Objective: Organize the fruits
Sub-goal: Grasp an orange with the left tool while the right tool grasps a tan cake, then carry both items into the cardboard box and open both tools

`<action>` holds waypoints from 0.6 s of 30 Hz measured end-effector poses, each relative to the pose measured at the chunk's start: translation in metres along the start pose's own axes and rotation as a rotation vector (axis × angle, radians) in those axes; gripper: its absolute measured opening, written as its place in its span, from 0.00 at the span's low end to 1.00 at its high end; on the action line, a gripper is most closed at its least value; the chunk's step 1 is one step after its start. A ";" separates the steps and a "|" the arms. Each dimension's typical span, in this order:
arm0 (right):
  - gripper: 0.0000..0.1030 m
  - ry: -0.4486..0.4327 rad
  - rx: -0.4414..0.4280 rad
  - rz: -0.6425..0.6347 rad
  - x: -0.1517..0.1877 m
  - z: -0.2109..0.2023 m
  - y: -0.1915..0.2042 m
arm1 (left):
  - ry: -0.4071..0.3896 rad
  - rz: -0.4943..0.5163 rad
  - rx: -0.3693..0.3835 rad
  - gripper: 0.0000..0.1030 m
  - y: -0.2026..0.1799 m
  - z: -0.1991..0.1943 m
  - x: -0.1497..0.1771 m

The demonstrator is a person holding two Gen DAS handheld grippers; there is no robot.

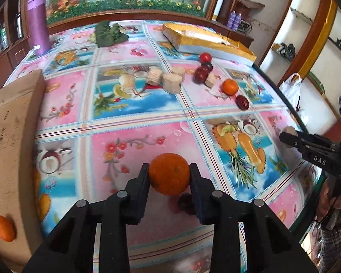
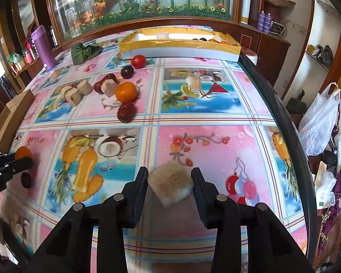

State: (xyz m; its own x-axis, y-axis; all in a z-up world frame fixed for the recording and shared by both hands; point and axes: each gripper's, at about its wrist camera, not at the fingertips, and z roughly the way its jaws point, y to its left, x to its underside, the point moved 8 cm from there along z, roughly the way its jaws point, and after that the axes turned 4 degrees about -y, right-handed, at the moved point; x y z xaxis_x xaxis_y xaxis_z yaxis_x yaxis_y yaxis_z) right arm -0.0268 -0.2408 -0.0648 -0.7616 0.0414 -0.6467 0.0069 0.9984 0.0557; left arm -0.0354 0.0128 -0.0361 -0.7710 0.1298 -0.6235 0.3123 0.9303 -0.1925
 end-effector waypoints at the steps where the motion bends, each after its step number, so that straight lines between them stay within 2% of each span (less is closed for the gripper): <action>1: 0.40 -0.006 -0.006 -0.004 -0.002 -0.003 0.004 | -0.011 -0.007 -0.004 0.32 0.004 -0.005 -0.002; 5: 0.41 -0.040 -0.043 -0.047 -0.012 -0.018 0.030 | -0.081 -0.070 -0.043 0.32 0.040 -0.037 -0.010; 9: 0.41 -0.062 -0.122 -0.108 -0.024 -0.028 0.077 | -0.141 -0.148 -0.134 0.32 0.093 -0.068 -0.013; 15: 0.41 -0.061 -0.301 -0.227 -0.034 -0.032 0.181 | -0.170 -0.291 -0.335 0.32 0.193 -0.104 0.002; 18: 0.41 -0.053 -0.402 -0.299 -0.036 -0.033 0.244 | -0.159 -0.326 -0.402 0.32 0.226 -0.114 0.012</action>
State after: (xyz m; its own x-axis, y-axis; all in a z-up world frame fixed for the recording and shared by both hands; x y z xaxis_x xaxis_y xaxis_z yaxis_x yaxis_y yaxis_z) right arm -0.0195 0.0003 -0.0027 -0.6585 -0.2317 -0.7160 -0.4646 0.8736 0.1446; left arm -0.0373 0.2637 -0.0006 -0.6891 -0.2121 -0.6930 -0.1902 0.9756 -0.1095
